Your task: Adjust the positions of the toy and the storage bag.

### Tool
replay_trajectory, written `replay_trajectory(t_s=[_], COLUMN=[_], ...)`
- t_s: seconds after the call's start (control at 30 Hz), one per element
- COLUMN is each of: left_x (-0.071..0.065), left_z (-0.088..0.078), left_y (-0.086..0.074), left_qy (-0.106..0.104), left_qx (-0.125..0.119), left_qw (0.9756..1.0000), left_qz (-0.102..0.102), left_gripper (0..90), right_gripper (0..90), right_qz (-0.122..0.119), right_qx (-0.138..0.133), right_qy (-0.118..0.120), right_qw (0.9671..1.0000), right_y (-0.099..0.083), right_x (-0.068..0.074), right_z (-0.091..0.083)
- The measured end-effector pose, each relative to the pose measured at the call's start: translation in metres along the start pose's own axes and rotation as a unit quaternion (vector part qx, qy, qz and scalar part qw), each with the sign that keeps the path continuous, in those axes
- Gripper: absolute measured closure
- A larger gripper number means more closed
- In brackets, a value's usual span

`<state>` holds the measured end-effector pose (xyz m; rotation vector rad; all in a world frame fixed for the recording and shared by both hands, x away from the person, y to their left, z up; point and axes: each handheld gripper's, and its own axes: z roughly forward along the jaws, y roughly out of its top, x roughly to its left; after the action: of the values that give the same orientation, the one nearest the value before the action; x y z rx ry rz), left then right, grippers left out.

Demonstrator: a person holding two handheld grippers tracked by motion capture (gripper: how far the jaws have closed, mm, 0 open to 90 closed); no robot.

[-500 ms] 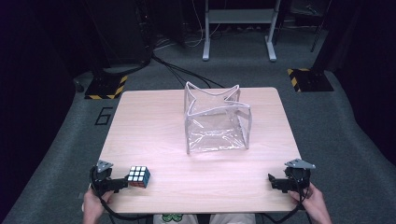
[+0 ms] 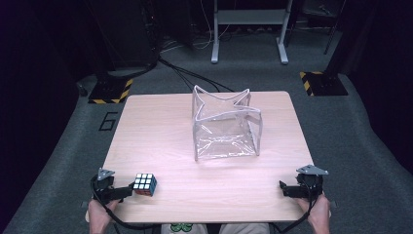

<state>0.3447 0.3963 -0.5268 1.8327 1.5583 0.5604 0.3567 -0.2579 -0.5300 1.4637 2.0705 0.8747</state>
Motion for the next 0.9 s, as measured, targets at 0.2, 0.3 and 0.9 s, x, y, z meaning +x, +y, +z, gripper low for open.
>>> replay_trajectory(t_s=[0.2, 0.3, 0.9], left_x=[0.004, 0.004, -0.021], left_z=[-0.01, -0.017, -0.033], left_y=[0.001, 0.003, 0.023], left_qy=[0.0, -0.002, -0.025], left_qx=[-0.019, -0.037, -0.06], left_qw=[0.9996, 0.9987, 0.9976], left_qz=[-0.022, -0.035, -0.023], left_gripper=[0.0, 0.0, 0.0], right_gripper=[0.0, 0.0, 0.0], right_qz=[-0.003, -0.004, 0.005], right_qx=[0.001, 0.001, 0.0], right_qy=[0.003, 0.004, 0.001], right_qw=[1.0, 1.0, 1.0], right_y=[0.001, 0.001, 0.003], right_x=[-0.001, 0.0, 0.0], right_z=[0.001, 0.002, 0.003])
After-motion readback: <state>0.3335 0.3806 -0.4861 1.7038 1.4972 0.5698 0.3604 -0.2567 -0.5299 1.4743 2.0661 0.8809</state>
